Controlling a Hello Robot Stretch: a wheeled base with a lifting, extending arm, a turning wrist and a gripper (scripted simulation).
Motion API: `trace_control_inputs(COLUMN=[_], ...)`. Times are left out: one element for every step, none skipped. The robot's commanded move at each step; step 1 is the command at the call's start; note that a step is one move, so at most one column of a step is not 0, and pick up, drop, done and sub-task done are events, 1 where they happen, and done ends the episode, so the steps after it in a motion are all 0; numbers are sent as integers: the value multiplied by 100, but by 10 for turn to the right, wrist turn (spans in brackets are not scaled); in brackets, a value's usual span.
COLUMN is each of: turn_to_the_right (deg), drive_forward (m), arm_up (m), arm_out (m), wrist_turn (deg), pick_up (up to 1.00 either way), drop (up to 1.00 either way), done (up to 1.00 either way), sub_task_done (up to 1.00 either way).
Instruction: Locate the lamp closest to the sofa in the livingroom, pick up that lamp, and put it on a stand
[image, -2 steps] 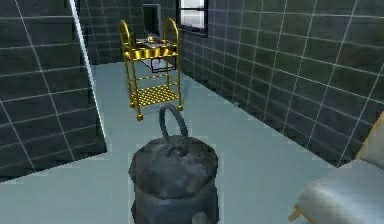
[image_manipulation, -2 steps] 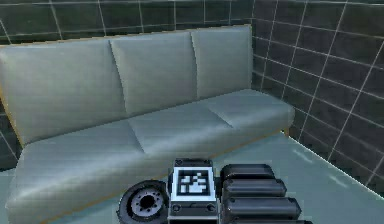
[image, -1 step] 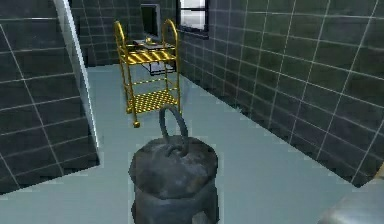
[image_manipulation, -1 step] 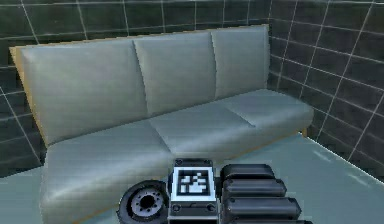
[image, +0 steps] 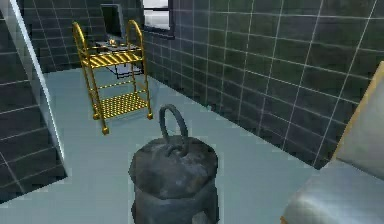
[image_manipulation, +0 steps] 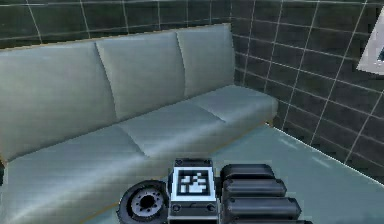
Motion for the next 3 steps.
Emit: trace_control_inputs(turn_to_the_right=[0, 0, 30], drive_forward=[100, 100, 0], arm_up=[0, 0, 0], arm_out=[0, 0, 0], wrist_turn=[0, 0, 0], pick_up=[0, 0, 0], drop=[0, 0, 0], done=[0, 0, 0], sub_task_done=[0, 0, 0])
